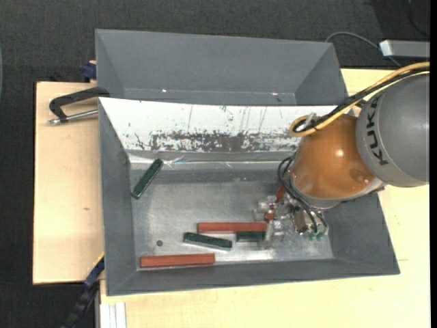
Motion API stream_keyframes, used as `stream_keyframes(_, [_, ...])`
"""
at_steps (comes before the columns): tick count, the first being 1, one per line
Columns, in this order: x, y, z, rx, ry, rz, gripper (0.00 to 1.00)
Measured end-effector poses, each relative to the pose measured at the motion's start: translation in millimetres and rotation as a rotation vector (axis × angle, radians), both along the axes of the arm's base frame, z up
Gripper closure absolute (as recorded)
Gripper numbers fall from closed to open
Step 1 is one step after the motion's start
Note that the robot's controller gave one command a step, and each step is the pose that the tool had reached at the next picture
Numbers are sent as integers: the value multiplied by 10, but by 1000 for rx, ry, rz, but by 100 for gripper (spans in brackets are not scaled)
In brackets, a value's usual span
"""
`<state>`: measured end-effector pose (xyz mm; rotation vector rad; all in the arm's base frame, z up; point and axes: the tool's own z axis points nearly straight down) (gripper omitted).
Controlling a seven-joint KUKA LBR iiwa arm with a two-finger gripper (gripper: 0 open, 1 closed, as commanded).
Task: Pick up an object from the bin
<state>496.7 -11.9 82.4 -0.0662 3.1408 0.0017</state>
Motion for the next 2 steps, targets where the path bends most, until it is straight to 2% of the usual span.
stream_keyframes(1, [0,0,0,0,0,0,100])
stream_keyframes(2, [289,368,1363,1,-4,-51,100])
